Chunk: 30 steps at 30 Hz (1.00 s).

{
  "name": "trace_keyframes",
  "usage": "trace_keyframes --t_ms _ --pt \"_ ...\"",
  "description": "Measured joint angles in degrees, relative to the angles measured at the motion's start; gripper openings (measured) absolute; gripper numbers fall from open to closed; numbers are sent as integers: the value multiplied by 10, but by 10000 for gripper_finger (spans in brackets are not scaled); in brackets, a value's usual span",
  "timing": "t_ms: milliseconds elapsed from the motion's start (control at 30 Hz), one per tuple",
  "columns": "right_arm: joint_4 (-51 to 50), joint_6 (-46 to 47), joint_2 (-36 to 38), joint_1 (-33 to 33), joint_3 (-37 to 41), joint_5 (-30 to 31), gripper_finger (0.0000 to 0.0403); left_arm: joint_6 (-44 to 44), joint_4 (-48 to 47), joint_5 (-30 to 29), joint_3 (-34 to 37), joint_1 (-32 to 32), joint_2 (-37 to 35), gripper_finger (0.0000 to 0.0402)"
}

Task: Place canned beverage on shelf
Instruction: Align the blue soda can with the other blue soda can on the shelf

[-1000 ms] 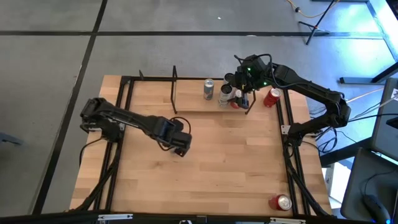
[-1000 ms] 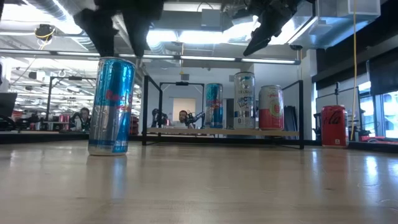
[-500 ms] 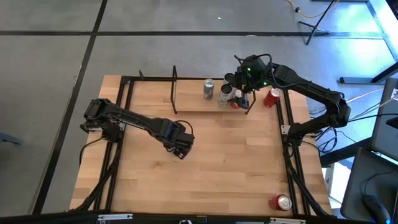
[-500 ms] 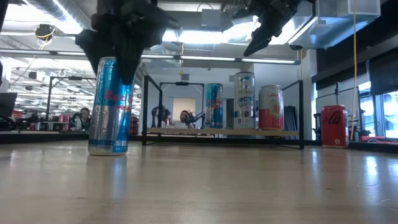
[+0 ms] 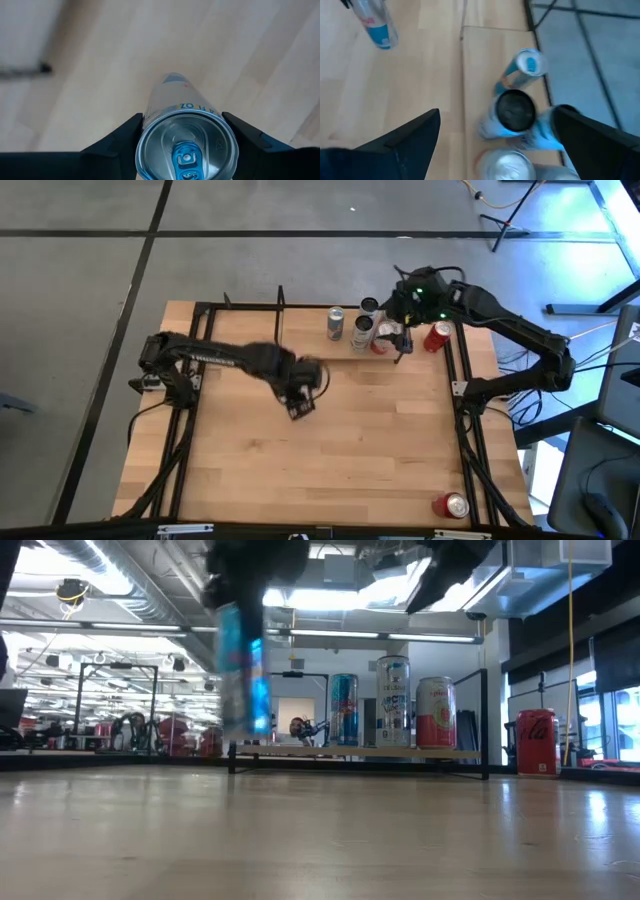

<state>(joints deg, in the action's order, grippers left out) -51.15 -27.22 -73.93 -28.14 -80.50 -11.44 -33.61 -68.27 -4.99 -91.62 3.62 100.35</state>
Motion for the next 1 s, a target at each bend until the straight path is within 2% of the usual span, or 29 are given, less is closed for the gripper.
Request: trace_keyframes --t_ms 167,333,500,733,1000 --pt "0 11 36 0 0 33 376 85 1 0 -83 -67 0 199" --pt "-1 32 45 0 0 35 376 165 2 -2 -146 -133 0 201" --pt "-10 35 43 0 0 35 376 224 -12 2 -221 -183 34 202" --pt "-10 51 43 0 0 32 376 256 -14 44 -308 -205 81 203" --pt "29 93 33 0 0 6 376 277 -15 61 -369 -200 81 204"
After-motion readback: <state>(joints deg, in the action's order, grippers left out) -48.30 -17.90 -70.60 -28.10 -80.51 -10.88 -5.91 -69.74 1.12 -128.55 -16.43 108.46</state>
